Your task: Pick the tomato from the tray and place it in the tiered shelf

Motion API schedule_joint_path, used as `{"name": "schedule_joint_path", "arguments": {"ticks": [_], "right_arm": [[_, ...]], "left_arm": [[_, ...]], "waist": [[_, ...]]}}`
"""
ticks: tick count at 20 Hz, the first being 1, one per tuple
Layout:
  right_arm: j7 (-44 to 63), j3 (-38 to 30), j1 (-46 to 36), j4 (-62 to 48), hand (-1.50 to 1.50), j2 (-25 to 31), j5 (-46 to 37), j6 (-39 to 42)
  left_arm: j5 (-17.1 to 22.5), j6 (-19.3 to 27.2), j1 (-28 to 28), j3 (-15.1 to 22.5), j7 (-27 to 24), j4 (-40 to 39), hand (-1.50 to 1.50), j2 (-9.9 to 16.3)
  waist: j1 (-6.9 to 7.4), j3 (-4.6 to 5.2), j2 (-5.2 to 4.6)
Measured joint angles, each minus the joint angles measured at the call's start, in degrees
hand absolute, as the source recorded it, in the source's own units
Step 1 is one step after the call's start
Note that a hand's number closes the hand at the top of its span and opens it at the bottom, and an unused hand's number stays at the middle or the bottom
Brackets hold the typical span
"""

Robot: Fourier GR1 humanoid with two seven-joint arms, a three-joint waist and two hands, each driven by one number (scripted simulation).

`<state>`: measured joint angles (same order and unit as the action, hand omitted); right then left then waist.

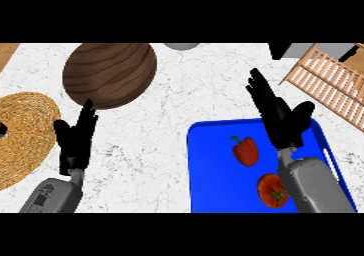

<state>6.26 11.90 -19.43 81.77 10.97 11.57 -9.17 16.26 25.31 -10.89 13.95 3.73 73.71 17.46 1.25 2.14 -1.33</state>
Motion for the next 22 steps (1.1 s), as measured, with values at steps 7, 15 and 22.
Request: {"name": "schedule_joint_path", "arguments": {"ticks": [7, 15, 22], "right_arm": [[-10.73, -4.37, 5.87, 8.85, 1.50, 3.87, 5.87, 7.78], [-29.20, -16.50, 15.15, 3.50, -1.50, 5.22, -0.78, -3.24], [-52.38, -24.63, 22.13, -4.55, -1.50, 4.41, 7.93, 10.77]], "left_arm": [[-2.50, -3.02, 0.38, 1.20, -3.10, 3.39, 0.00, 3.48], [-4.04, -5.11, 2.04, 3.44, -5.89, 7.01, 0.00, 4.58], [-4.86, -7.75, 0.48, 4.77, -5.77, 7.86, 0.00, 4.35]], "waist": [[-3.17, -2.50, 1.66], [-4.56, -2.56, 1.50], [-2.56, -2.46, 1.40]]}}
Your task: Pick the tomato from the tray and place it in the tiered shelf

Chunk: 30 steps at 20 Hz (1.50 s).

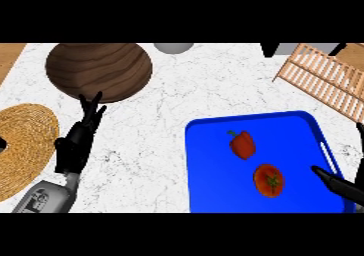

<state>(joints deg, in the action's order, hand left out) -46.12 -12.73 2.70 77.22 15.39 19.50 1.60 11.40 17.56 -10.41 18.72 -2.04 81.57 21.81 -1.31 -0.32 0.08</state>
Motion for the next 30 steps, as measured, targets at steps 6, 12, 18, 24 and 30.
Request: {"name": "schedule_joint_path", "arguments": {"ticks": [6, 12, 18, 24, 30], "right_arm": [[-4.05, 2.14, 7.12, 1.95, -1.50, 6.68, -6.89, 5.76], [3.98, 3.57, 15.78, 16.82, -1.50, 10.93, -13.12, 3.07], [14.23, 6.52, 23.07, 29.60, -1.50, 15.49, -25.09, -0.73], [25.68, 9.65, 31.30, 42.48, -1.50, 16.68, -39.22, -4.51], [31.16, 14.50, 37.35, 50.48, -1.50, 12.10, -49.56, -5.68]], "left_arm": [[-0.84, -0.66, 0.04, -0.03, 0.17, 0.75, 0.00, -0.59], [-1.27, -1.48, 0.51, -0.79, 0.35, 1.08, 0.00, -0.82], [-2.22, -1.20, 0.57, -0.50, 0.90, 1.29, 0.00, -1.61], [-2.66, -1.53, 1.19, -1.08, 0.61, 1.40, 0.00, -1.69], [-3.31, -3.53, -0.59, -2.81, 0.63, -0.64, 0.00, -2.63]], "waist": [[0.62, 0.20, 0.13], [0.42, 0.32, 0.25], [0.19, 0.42, 0.25], [0.20, 0.40, 0.25], [0.55, 0.32, 0.21]]}}
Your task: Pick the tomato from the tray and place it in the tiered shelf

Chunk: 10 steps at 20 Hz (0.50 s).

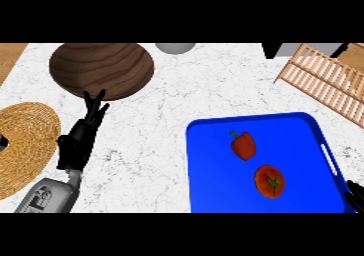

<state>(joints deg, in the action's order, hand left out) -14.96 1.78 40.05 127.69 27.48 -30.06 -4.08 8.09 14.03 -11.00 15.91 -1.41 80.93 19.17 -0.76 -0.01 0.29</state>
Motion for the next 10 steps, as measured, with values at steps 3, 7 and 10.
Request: {"name": "schedule_joint_path", "arguments": {"ticks": [3, 7, 10], "right_arm": [[1.00, 1.85, 0.14, 0.76, -1.50, -2.53, -3.90, -0.03], [1.35, 4.38, 1.20, 1.80, -1.50, -5.75, -8.62, -0.94], [2.62, 5.10, 0.02, 1.60, -1.50, -7.87, -10.77, -0.96]], "left_arm": [[-1.36, 0.22, 0.29, -0.07, 1.03, 1.10, 0.00, -1.20], [-2.38, -0.70, 1.08, -0.55, 1.60, 2.23, 0.00, -1.96], [-3.31, -1.32, 0.93, -1.10, 1.54, 2.00, 0.00, -2.90]], "waist": [[0.27, -0.04, -0.01], [0.40, -0.05, -0.01], [0.48, -0.07, -0.03]]}}
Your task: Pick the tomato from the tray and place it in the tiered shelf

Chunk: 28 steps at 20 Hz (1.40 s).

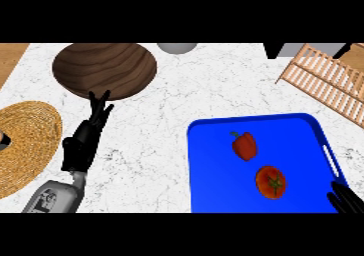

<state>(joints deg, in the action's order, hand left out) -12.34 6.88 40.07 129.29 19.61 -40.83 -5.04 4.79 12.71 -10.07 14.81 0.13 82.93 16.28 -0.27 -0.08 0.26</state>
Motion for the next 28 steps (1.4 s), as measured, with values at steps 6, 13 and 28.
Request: {"name": "schedule_joint_path", "arguments": {"ticks": [6, 13, 28], "right_arm": [[0.72, 2.10, -0.64, -1.08, -1.50, -3.43, -3.81, 0.03], [3.06, 4.26, -2.79, -2.70, -1.50, -6.36, -7.70, 0.91], [6.57, 4.64, -8.41, -8.48, -1.50, -9.35, -13.42, 1.77]], "left_arm": [[-0.87, -2.38, 0.94, -2.12, -0.47, 0.06, 0.00, -0.51], [-2.88, -3.47, 1.09, -3.28, 0.64, 0.97, 0.00, -2.01], [-6.13, -5.49, 0.38, -6.37, 1.28, 0.47, 0.00, -5.15]], "waist": [[0.06, 0.01, -0.02], [0.13, 0.00, -0.05], [0.21, 0.00, -0.04]]}}
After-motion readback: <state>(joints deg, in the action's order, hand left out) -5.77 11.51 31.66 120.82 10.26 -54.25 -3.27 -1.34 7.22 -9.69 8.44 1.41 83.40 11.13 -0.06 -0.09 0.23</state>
